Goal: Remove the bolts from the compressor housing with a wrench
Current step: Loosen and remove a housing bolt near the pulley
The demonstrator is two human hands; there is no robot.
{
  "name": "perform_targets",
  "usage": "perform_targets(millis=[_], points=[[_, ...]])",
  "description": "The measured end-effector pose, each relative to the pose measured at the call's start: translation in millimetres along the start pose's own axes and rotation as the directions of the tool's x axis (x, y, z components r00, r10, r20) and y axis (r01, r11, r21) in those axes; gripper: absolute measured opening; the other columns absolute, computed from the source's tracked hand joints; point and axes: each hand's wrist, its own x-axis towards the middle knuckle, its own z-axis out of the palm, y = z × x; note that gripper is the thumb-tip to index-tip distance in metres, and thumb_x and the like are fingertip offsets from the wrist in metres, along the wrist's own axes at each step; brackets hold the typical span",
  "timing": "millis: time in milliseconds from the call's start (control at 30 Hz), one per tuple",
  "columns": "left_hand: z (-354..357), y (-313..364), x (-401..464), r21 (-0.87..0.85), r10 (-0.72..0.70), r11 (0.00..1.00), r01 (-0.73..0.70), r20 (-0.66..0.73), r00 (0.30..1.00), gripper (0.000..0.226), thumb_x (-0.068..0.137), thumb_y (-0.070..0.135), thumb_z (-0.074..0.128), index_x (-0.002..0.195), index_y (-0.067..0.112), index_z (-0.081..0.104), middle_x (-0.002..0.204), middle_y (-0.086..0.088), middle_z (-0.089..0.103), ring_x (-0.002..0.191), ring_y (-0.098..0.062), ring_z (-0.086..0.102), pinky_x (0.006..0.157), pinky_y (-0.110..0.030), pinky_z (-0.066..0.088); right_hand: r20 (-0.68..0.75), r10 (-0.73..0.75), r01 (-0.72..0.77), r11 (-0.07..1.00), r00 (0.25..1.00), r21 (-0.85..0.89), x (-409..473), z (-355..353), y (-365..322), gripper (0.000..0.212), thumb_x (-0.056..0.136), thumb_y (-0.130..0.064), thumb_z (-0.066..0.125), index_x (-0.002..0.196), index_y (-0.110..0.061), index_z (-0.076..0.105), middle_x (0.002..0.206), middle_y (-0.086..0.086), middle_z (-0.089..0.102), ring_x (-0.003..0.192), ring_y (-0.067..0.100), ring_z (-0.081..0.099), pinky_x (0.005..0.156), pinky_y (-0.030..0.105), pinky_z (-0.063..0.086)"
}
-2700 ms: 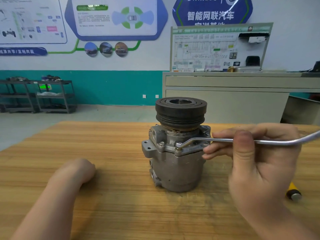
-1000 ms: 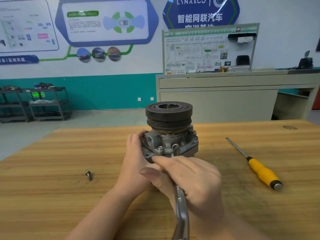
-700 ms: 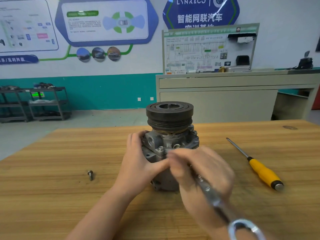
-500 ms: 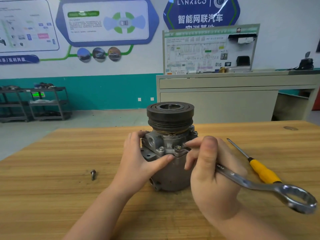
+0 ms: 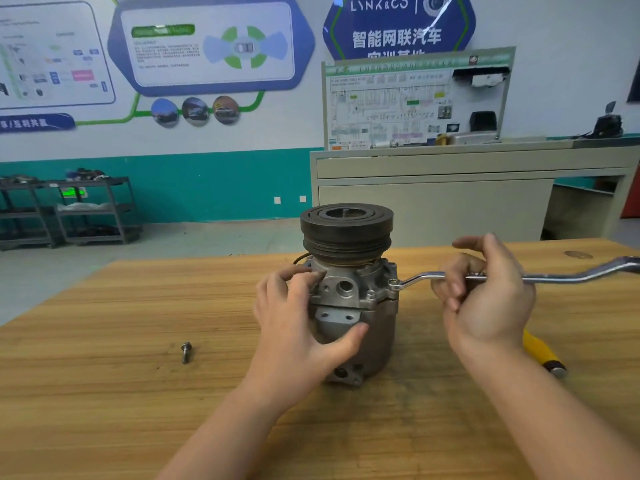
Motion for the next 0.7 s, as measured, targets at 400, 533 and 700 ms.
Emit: perform_targets(millis=[400, 533, 700], points=[[11, 3, 4, -0.261, -0.092, 0.96, 0.103, 0.056, 0.994, 0.087, 0.052, 0.056, 0.074, 0.124, 0.054, 0.024, 0.126, 0.03, 0.041, 0.119, 0.013, 0.04, 0.093, 0.002, 0.029, 0.28, 0.677, -0.732, 0.645, 0.681, 0.221, 46, -25, 12, 0.02, 0.091, -0.02, 0.042, 0.081, -0.013, 0.057, 0.037, -0.005, 0.035, 0.031, 0.005, 0.014, 0.032, 0.017, 0.022], [-4, -13, 7, -0.377, -0.053, 0.92, 0.107, 0.151, 0.987, 0.091, 0.053, 0.052, 0.078, 0.12, 0.067, 0.018, 0.122, 0.044, 0.04, 0.122, 0.009, 0.043, 0.1, -0.007, 0.035, 0.218, 0.727, -0.758, 0.608, 0.651, 0.238, 36, -30, 24, 0.038, 0.097, -0.043, 0.045, 0.086, -0.011, 0.063, 0.058, -0.002, 0.058, 0.04, 0.008, 0.048, 0.032, 0.014, 0.035], [-9, -16, 7, -0.405, -0.102, 0.899, 0.168, 0.179, 0.978, 0.09, 0.05, 0.055, 0.079, 0.121, 0.059, 0.023, 0.116, 0.045, 0.042, 0.12, 0.01, 0.044, 0.098, -0.012, 0.038, 0.11, 0.315, -0.316, 0.949, 0.943, -0.005, 29, -15, 3, 0.038, 0.071, -0.047, 0.065, 0.047, -0.018, 0.065, 0.059, 0.006, 0.068, 0.041, 0.011, 0.059, 0.037, 0.015, 0.044]])
